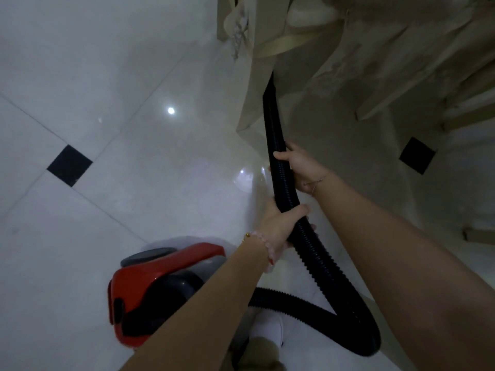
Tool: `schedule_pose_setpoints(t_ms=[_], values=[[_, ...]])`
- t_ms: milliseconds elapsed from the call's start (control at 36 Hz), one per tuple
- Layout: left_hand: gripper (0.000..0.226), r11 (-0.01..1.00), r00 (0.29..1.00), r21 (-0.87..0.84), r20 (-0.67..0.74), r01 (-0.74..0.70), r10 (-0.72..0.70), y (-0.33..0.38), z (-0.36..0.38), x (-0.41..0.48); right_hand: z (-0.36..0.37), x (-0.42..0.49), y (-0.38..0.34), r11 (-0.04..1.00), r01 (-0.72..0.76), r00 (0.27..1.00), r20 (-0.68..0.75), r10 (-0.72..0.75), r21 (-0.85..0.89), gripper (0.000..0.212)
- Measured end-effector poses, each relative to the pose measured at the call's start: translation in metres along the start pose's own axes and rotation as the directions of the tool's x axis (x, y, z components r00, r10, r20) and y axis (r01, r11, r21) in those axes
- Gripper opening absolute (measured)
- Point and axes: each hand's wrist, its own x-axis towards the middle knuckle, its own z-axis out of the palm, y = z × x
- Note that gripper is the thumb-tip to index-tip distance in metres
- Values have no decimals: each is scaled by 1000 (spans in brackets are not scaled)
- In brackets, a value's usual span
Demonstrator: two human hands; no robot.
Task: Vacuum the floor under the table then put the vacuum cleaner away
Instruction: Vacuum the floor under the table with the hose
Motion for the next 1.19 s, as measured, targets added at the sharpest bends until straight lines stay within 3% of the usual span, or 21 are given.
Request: schedule_pose_setpoints(t_ms=[111, 194, 306, 389, 556, 694, 806, 1000, 1111, 1194], values=[[35, 1000, 1000, 10, 9, 8, -8, -7, 5, -21, 2, -20, 12, 999, -31, 996, -82, 29, -27, 40], [22, 999, 999, 53, 43, 12, -14, -16, 9, -42, 0, -42, 24, 999, -49, 991, -127, 52, 23, 43], [38, 995, 995, 45, 47, 91, -93, -41, 10, -71, 1, -82, 44, 989, -106, 981, -152, 122, 106, 43], [47, 991, 989, 32, 64, 129, -131, -64, 8, -95, 4, -114, 66, 982, -170, 971, -158, 180, 76, 51], [37, 983, 980, -4, 68, 186, -185, -105, -10, -144, 30, -170, 95, 979, -203, 969, -141, 201, -4, 60], [33, 972, 980, -131, 68, 196, -188, -124, -33, -176, 63, -200, 102, 965, -246, 969, -57, 242, -88, 38], [44, 965, 980, -179, 89, 193, -179, -126, -57, -190, 92, -204, 105, 939, -312, 950, -14, 313, -144, 19], [34, 952, 988, -272, 107, 138, -113, -112, -112, -201, 163, -189, 111, 897, -194, 971, 53, 233, -396, 8], [30, 977, 999, -209, 21, 42, -39, -103, -157, -203, 193, -175, 112, 877, -147, 980, 50, 191, -457, 28], [16, 984, 953, -151, -300, -93, 44, -104, -205, -203, 203, -167, 110, 866, -124, 976, 96, 193, -484, 16]])
